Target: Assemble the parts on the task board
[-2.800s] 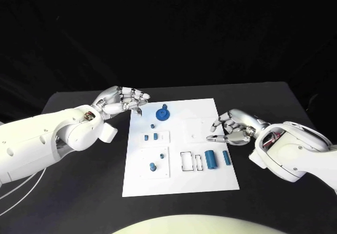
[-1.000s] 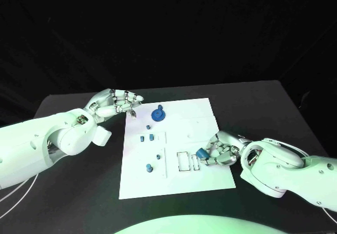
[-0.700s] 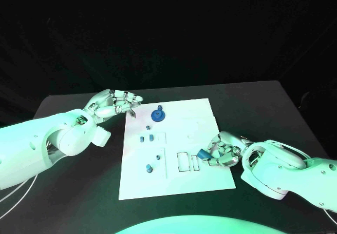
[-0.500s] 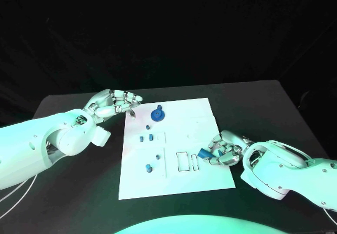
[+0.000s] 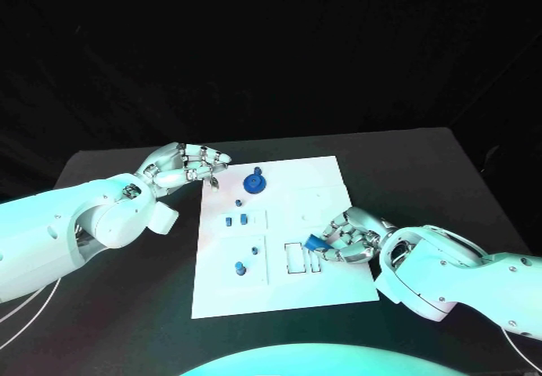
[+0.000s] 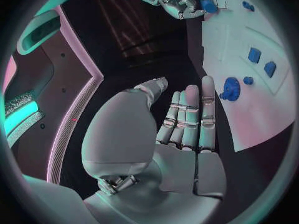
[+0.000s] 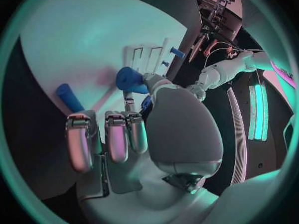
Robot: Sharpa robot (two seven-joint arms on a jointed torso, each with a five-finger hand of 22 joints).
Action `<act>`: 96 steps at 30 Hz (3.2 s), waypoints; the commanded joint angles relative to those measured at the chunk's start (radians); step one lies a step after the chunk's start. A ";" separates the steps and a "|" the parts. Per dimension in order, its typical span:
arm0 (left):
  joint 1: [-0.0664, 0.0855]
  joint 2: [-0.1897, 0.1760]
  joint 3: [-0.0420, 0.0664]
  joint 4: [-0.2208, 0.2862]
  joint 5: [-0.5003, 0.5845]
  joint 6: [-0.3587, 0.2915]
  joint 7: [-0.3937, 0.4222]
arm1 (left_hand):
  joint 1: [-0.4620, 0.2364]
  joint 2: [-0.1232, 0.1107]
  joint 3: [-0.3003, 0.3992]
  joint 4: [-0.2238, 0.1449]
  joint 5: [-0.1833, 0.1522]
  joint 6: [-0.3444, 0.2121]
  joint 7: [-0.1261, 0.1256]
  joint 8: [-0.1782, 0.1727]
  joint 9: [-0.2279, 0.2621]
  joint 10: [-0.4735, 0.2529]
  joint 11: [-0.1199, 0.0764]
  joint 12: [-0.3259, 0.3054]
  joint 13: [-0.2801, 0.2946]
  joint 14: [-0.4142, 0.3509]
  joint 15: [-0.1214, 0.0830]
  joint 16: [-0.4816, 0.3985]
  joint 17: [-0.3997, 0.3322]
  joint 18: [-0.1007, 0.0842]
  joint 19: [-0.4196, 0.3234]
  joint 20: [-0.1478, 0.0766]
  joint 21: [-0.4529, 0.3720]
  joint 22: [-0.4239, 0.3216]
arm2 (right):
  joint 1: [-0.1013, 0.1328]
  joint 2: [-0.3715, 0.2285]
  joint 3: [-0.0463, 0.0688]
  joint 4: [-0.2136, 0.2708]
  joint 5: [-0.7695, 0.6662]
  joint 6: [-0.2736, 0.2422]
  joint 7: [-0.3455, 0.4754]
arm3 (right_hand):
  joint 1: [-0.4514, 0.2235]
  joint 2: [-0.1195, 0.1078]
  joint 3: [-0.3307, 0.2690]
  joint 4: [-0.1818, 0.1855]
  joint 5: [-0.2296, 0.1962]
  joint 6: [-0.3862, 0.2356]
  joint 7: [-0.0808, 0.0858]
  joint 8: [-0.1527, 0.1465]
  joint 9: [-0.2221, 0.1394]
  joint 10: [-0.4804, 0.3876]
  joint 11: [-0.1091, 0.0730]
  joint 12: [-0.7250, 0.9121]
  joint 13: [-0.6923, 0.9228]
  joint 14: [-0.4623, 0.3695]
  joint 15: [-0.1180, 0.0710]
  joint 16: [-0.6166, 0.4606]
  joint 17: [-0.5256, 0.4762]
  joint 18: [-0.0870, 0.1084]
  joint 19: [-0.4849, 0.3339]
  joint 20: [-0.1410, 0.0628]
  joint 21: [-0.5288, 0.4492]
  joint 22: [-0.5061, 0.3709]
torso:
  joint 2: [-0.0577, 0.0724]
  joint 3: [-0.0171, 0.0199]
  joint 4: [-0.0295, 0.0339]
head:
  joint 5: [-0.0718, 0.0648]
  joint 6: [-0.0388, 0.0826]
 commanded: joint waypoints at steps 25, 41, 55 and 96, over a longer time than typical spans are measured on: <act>0.000 -0.001 0.001 0.006 0.003 0.028 -0.010 | 0.000 0.007 0.001 0.005 0.006 -0.009 0.019 0.004 -0.001 0.001 0.001 -0.004 -0.002 -0.005 0.004 -0.005 0.001 0.015 0.004 0.002 -0.007 -0.002 | 0.000 0.078 0.000 -0.011 0.033 0.083 -0.039 | -0.139 -0.013 -0.034 -0.006 -0.070 0.021 -0.014 0.040 0.423 0.107 0.002 0.004 0.263 0.106 -0.001 0.003 0.263 -0.007 0.106 -0.001 0.004 0.263 | 0.000 0.0001 -0.0014 | 0.009 -0.009; 0.000 0.003 0.000 0.000 0.001 0.033 -0.015 | 0.000 0.008 0.001 0.007 0.006 -0.009 0.019 0.004 -0.001 0.000 0.001 -0.005 -0.003 -0.005 0.004 -0.005 0.001 0.014 0.004 0.002 -0.008 -0.003 | 0.000 0.104 0.000 -0.021 -0.039 0.046 -0.075 | -0.268 0.094 -0.376 0.001 -0.308 0.017 -0.018 0.065 0.434 0.107 -0.002 0.004 0.263 0.106 -0.004 0.003 0.263 -0.007 0.106 -0.004 0.004 0.263 | 0.001 -0.0014 -0.0005 | 0.008 -0.010; 0.000 0.007 0.000 -0.005 0.001 0.035 -0.019 | 0.002 0.009 0.001 0.008 0.006 -0.011 0.019 0.005 -0.002 -0.003 0.001 -0.006 -0.004 -0.006 0.004 -0.005 0.001 0.015 0.013 0.002 -0.004 -0.002 | 0.000 0.108 0.000 -0.015 -0.055 0.042 -0.044 | -0.291 0.111 -0.420 -0.001 -0.308 0.016 -0.020 0.073 0.439 0.107 -0.003 0.004 0.263 0.106 -0.006 0.003 0.263 -0.007 0.106 -0.006 0.004 0.263 | -0.001 0.0009 -0.0017 | 0.013 -0.009; 0.000 0.002 -0.001 0.001 0.014 0.042 -0.026 | 0.002 0.010 0.001 0.010 0.006 -0.011 0.019 0.005 -0.002 -0.004 0.002 -0.006 -0.004 -0.007 0.004 -0.005 0.001 0.015 0.016 0.002 -0.002 -0.001 | -0.008 0.092 -0.001 -0.011 -0.084 0.135 -0.005 | 0.015 0.142 -0.277 -0.011 -0.298 0.046 -0.059 0.157 0.459 0.107 -0.037 0.004 0.263 0.106 -0.034 0.003 0.263 -0.007 0.106 -0.030 0.004 0.263 | 0.000 0.0003 -0.0017 | 0.009 -0.013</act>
